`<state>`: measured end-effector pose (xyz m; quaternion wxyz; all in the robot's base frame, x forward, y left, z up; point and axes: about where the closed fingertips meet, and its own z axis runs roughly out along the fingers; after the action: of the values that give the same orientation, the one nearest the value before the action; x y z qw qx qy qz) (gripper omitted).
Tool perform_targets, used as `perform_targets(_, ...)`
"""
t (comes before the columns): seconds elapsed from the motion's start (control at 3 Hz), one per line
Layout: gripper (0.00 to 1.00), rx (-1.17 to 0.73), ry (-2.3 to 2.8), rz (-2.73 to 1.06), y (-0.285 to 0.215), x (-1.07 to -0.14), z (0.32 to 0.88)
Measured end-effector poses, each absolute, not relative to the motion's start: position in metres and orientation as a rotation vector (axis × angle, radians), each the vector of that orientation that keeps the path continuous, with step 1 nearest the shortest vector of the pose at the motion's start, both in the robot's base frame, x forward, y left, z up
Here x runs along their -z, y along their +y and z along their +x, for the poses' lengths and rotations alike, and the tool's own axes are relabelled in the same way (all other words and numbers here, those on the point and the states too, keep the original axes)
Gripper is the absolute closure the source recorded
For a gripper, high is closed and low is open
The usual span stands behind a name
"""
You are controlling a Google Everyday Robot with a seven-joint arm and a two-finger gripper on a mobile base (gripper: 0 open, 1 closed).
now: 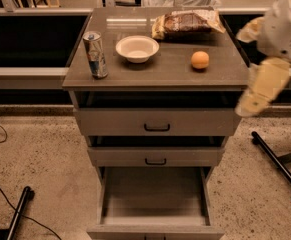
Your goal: Place redbull can into bottom drawer
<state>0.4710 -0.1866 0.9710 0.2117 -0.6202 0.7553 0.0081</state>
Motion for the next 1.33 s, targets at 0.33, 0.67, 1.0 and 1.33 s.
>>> perform_targets(0.33, 0.00, -0.270, 1.805, -1.679, -0.110, -0.959, 0.547)
perform_targets(0.67, 0.00, -0.532, 1.445, -1.599, -0.010, -0.966, 0.591)
perform_targets(1.0, 0.00, -0.536, 1.452, -1.608, -0.010, -0.965, 0.587)
perform_targets(1.33, 0.00, -0.548, 1.445, -1.595, -0.001, -0.963, 0.591)
